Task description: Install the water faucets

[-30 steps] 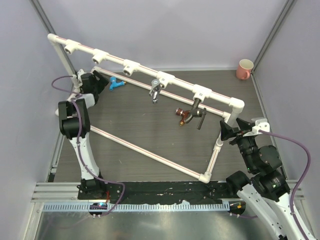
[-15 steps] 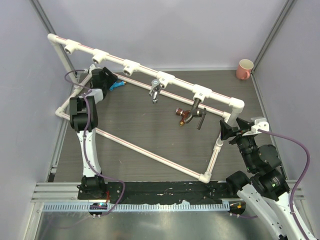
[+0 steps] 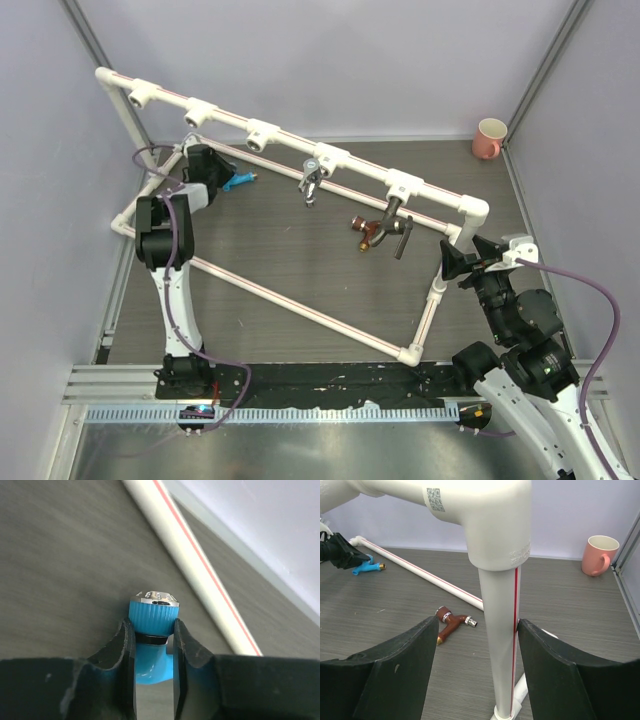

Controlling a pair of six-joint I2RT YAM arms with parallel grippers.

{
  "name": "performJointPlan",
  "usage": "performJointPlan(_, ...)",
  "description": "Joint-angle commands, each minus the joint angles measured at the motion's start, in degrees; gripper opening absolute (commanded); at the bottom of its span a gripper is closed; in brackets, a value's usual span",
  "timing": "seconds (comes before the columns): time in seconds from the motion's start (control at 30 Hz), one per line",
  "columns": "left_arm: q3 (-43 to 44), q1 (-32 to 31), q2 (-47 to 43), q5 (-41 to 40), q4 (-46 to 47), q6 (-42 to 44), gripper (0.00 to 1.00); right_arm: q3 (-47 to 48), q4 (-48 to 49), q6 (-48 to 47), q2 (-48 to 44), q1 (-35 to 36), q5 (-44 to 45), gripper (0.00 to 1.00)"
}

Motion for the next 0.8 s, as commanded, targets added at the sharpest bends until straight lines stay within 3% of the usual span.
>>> performJointPlan(0.0, -11.8, -0.8, -9.5, -0.7, 0.6, 1.0, 0.02, 1.3, 2.6, 0.1, -0.7, 0.4, -1.4, 0.7)
performJointPlan(0.1, -20.8, -1.5, -16.4, -1.8, 5.9, -0.4, 0.0, 2.0, 2.4, 0.1, -1.4, 0.4, -1.8, 0.7)
performJointPlan(0.33, -35.7, -7.4, -31.2, -7.4, 6.7, -2.1, 0.0, 5.6, -0.1, 0.8, -1.2, 0.3, -6.3, 0.68)
performJointPlan(0.43, -41.7, -10.3, -37.5, -9.4, 6.7, -3.4, 0.0, 7.8, -2.4, 0.4, -0.2, 0.3, -11.1, 0.68)
performJointPlan(0.57, -49.9, -14.0, -45.4, -11.0, 7.0, -7.2, 0.0, 10.5, -5.6, 0.5, 2.8, 0.4, -24.3, 0.68)
performJointPlan(0.77, -57.1, -20.8, -60.2, -14.4, 4.7, -12.7, 0.0, 12.6, -6.8, 4.7, 9.1, 0.4, -38.2, 0.68)
